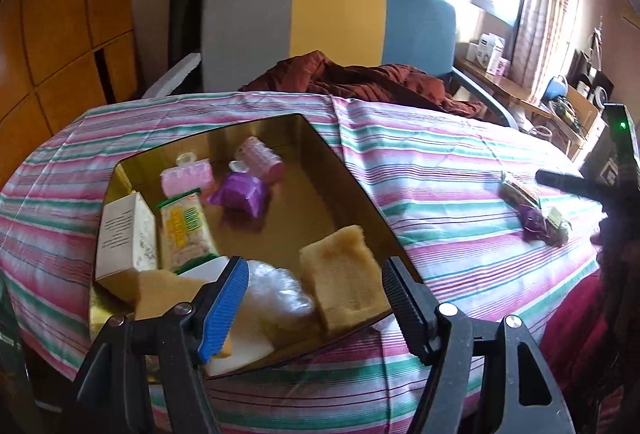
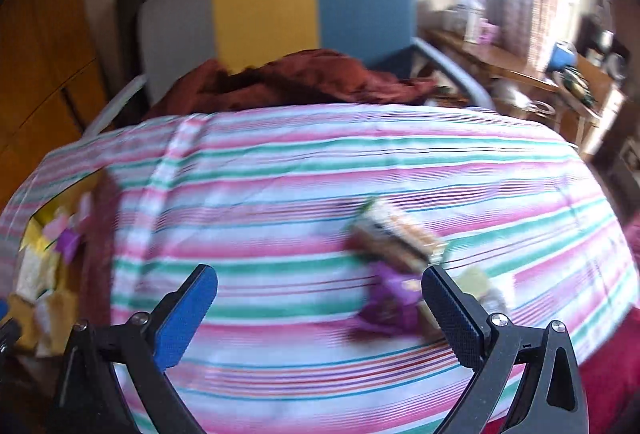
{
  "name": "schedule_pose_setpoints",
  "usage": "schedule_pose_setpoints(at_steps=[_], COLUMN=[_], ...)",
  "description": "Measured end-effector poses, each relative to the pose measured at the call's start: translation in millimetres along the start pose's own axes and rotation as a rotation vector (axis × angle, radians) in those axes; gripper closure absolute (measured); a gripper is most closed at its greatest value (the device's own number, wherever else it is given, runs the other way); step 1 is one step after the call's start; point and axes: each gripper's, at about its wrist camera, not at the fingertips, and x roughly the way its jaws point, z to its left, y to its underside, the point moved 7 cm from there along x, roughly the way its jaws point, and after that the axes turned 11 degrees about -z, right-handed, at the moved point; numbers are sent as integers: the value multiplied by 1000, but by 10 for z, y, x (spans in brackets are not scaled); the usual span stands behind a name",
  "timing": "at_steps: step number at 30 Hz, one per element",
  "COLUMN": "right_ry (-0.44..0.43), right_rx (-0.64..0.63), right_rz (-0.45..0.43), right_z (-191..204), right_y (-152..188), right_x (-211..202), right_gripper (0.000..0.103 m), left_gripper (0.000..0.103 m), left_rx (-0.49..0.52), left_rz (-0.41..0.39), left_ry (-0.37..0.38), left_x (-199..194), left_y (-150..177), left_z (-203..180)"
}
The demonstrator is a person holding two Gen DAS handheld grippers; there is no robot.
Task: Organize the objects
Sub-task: 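Withdraw both open tools from the tray toward the remaining items, then grasp the purple snack packet with the left tool and lift it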
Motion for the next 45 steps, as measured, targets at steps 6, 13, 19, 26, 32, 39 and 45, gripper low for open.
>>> schedule_pose_setpoints(at_steps=[6, 13, 19, 26, 32, 39, 45], right_ry=[176, 115, 81, 34, -7, -42, -63], right_rx=[302, 628, 700, 812, 812, 843, 977], right_rz=[1, 17, 26, 35, 31, -28, -103], right_z=[-1064, -1510, -1548, -1638, -1584, -1617, -1848], right_y=[57, 206, 268, 360, 326, 263, 302], right_x=[101, 122, 148, 198, 217, 120, 24], right_gripper=[0, 0, 0, 0, 0, 0, 0], left_gripper=[33, 34, 34, 34, 35, 42, 47], left_rx=[38, 48, 134, 212, 205, 219, 221], left_rz=[11, 75, 135, 215, 266, 261, 278], left_ry=[64, 143, 226, 300, 374, 457, 536], left_x=[68, 256, 425, 679, 898, 1074, 1255], left_y=[-48, -23, 63, 203, 225, 105, 55], left_z=[-299, -713, -1230, -1706, -2069, -2545, -3008])
